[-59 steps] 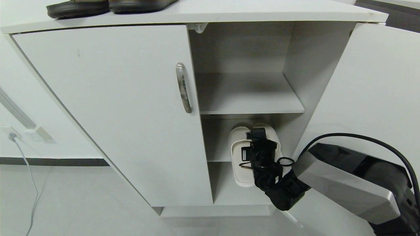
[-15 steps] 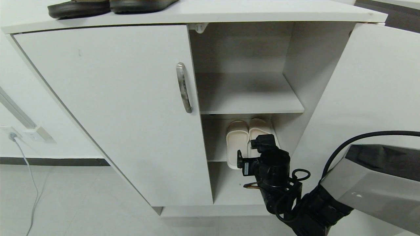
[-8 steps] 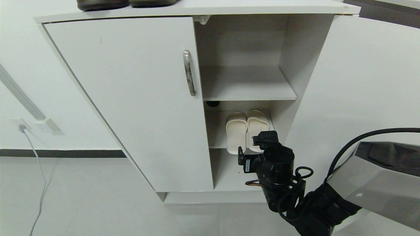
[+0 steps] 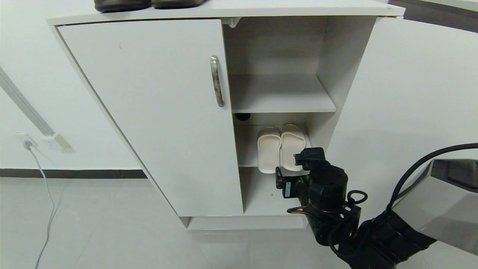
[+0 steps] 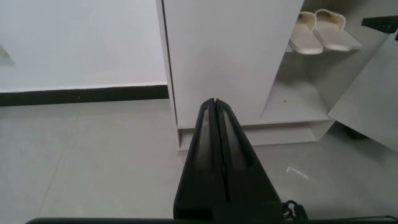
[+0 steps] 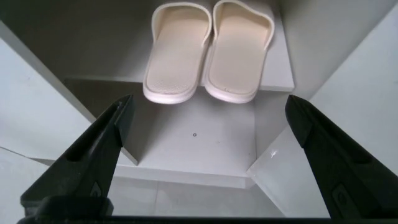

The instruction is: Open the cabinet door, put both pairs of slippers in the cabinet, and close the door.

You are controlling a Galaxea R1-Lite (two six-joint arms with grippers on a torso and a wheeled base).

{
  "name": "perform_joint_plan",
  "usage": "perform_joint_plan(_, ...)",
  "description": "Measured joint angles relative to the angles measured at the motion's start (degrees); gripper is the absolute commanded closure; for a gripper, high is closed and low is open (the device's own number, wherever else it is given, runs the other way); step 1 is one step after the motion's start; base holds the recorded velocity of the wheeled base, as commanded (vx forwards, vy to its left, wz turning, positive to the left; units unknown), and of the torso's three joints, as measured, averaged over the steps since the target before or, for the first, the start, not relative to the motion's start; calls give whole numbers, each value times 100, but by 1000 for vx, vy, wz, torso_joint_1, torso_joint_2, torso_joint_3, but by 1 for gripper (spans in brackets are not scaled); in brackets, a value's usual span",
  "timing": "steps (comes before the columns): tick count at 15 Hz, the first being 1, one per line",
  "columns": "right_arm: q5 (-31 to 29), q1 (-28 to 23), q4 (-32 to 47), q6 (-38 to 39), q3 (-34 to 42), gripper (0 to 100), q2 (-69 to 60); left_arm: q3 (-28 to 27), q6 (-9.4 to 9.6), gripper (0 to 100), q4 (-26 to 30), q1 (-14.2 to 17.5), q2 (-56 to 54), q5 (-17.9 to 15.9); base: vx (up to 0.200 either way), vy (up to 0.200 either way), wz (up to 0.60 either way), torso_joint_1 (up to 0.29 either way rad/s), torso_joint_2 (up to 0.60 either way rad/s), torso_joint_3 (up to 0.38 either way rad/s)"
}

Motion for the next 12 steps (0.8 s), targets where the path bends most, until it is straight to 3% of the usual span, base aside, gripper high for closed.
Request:
perform_joint_plan(4, 9, 4, 83, 0, 28, 0, -11, 0, 0, 100, 0, 0, 2, 0, 0, 0, 0, 0, 2, 43)
perform_joint_plan(12, 9, 20, 132, 0, 124, 0, -11, 0, 9, 100, -2, 0, 2, 2, 0, 0, 0, 1, -1, 181)
